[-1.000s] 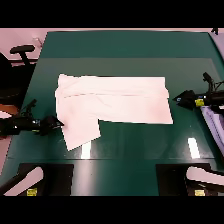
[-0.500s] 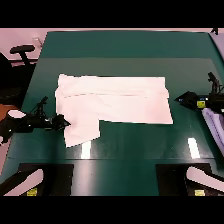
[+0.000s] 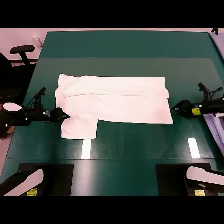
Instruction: Fold the shirts.
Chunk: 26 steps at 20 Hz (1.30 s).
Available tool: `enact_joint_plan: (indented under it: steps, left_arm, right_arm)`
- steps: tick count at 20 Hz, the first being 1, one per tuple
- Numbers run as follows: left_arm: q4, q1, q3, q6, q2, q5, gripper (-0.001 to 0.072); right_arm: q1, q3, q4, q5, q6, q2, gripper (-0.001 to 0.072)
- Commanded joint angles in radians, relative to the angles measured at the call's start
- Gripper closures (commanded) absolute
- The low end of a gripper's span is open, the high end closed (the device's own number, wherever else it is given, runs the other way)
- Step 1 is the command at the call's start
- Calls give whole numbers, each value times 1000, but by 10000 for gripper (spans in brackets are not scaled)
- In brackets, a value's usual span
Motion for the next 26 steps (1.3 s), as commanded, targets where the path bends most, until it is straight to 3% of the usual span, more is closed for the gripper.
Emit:
enact_joint_plan:
  steps: [1, 7, 10, 11, 12, 13, 18, 22, 26]
  left_arm:
    - [0, 1, 12, 8, 0, -5, 680]
    - [0, 1, 12, 8, 0, -25, 679]
    - [-5, 1, 13, 8, 1, -31, 680]
    - [-4, 1, 16, 8, 0, -33, 679]
    - [-5, 1, 22, 8, 1, -37, 680]
    - [-3, 1, 34, 10, 1, -44, 680]
    - [-5, 1, 214, 26, 9, -96, 681]
    - [-22, 0, 343, 26, 9, -66, 680]
    - [-58, -55, 348, 71, -34, 105, 680]
  right_arm:
    - [-70, -120, 4, -22, -4, -11, 161]
    - [-21, -182, 132, -46, -76, -11, 170]
    - [50, -180, 179, -99, -76, 1, 387]
    - [63, -180, 191, -112, -76, 5, 476]
    - [73, -180, 208, -119, -76, 8, 618]
    - [74, -180, 216, -122, -77, 17, 691]
    - [74, -170, 264, -112, -82, 154, 692]
    - [79, -16, 283, -114, -95, 219, 692]
    - [83, 166, 291, -111, -87, 71, 691]
